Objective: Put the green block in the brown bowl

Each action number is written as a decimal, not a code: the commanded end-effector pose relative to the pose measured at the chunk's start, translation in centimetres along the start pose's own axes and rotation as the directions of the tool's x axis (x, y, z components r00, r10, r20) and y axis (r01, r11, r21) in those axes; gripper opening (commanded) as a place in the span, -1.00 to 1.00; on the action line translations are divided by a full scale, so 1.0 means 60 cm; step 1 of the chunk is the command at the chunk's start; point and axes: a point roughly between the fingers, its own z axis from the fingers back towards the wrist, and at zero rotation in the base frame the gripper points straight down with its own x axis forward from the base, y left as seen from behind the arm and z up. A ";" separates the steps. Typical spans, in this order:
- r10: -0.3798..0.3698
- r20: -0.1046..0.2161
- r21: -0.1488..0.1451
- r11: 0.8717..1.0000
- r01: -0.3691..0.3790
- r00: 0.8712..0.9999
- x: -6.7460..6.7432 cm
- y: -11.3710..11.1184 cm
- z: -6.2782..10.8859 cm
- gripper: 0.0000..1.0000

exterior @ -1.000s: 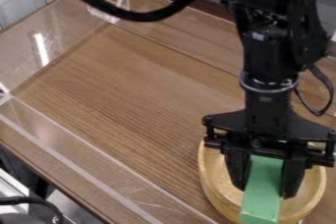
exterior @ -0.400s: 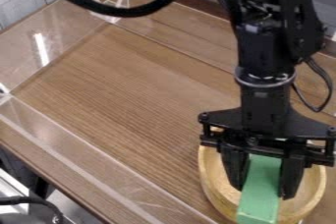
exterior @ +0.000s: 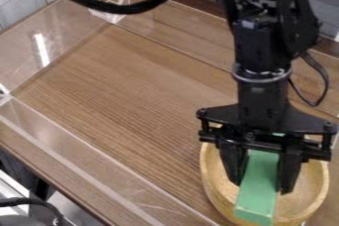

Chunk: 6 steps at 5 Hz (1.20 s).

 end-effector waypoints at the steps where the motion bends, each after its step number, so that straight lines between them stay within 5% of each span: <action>1: -0.005 0.032 -0.026 1.000 0.006 0.999 0.007 -0.001 0.014 -1.00; 6: -0.018 0.033 -0.033 0.999 0.019 0.999 0.025 0.009 0.022 -1.00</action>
